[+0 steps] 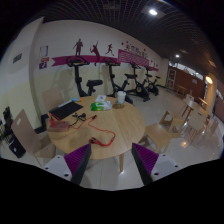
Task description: Unplug charger
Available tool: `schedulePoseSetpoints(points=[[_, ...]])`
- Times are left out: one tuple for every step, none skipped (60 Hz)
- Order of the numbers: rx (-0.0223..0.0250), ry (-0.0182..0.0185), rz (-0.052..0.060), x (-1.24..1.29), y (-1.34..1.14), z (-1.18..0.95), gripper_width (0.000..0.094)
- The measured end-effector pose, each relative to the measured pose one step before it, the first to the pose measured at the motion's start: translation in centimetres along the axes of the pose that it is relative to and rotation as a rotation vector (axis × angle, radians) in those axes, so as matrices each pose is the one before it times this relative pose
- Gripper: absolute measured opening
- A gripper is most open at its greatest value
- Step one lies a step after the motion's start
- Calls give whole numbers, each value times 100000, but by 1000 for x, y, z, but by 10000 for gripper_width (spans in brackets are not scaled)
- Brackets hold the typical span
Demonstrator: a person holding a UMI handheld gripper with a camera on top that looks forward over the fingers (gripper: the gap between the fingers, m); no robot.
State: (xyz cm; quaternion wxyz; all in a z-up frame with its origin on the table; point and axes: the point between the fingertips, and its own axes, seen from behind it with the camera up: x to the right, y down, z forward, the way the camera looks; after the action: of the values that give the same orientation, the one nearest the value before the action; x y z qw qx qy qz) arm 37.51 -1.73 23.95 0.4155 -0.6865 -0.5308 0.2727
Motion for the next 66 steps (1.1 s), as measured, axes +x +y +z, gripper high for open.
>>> schedulePoseSetpoints(points=[[-66,-536,-211,-245,3,-61,849],[31,-624,-174,-339,-24,-78,850],[66,-708,-229,-405,-83,-70,852],[2,-844,-136,-232,37,214,852],[-71,-388,-207,-1767,-481,1668,850],[-108,-677,-391,-345,-62,11,853],[-71,-626,-439,-505,-34,58,849],[-23,-699,-425,-592,-62,46,853],[-31,-851,-504,-616,-41,67,856],[-46,-895,-539,-657,-57,133,856],[-129,-833,-618,-658,427,-1413,858],[22,-1128,-473,-429,-190,1276,858],[-206,-921,-512,-735,-76,295,858],[-277,-935,-526,-756,-30,368,862],[-284,-1017,-493,-814,-36,414,861],[-228,-1021,-423,-860,-3,457,862],[-155,-1149,-425,-925,-13,468,868],[-108,-1210,-431,-1002,6,496,867],[-165,-1240,-470,-981,25,461,866],[-210,-1232,-529,-1025,24,475,863],[-142,-1192,-507,-1007,1,490,866],[-97,-1169,-530,-1039,-8,477,858],[-30,-1200,-482,-1065,4,481,860],[12,-1194,-445,-1056,-43,551,868],[56,-1213,-428,-1027,-26,560,869],[47,-1229,-504,-1041,-31,568,864],[-25,-1139,-540,-1088,-16,528,864],[-57,-1106,-698,-1069,-15,608,865],[5,-1101,-710,-1031,-19,635,869],[144,-1068,-648,-1014,-41,624,863],[316,-973,-508,-925,-94,674,861],[423,-873,-342,-910,-110,639,854],[422,-798,-278,-857,-87,718,852],[302,-660,-249,-823,-127,701,846],[272,-448,-319,-765,-101,752,849],[254,-230,-337,-695,-100,707,846],[369,-129,-283,-679,-157,716,849],[567,-71,-216,-573,-207,738,847],[706,8,-180,-532,-210,711,847],[669,125,-238,-478,-198,745,845],[498,179,-349,-445,-174,711,845],[381,250,-441,-422,-143,796,844],[293,307,-399,-372,-143,770,847],[317,327,-257,-348,-142,747,849],[362,285,-179,-323,-184,761,848],[392,258,-41,-314,-130,799,849],[397,286,84,-246,-147,817,847],[333,382,95,-196,-110,833,847],[181,451,193,-131,-67,820,848],[23,508,247,-142,-49,799,844],[-19,552,320,-105,15,837,843],[35,563,447,-85,19,812,842],[38,657,479,-43,-46,750,846],[-11,735,346,-40,-19,745,848],[28,733,311,-5,58,793,847],[200,395,366,218,140,871,852],[37,672,308,-65,24,657,856],[97,673,328,-106,-25,636,852],[225,703,368,2,15,722,852],[216,820,449,16,45,701,851],[236,738,552,146,55,837,848],[163,663,647,-15,98,748,851],[280,594,643,-15,79,724,853],[462,444,705,-58,42,696,855],[446,498,714,-97,-190,725,855],[420,189,692,27,-78,425,856]])
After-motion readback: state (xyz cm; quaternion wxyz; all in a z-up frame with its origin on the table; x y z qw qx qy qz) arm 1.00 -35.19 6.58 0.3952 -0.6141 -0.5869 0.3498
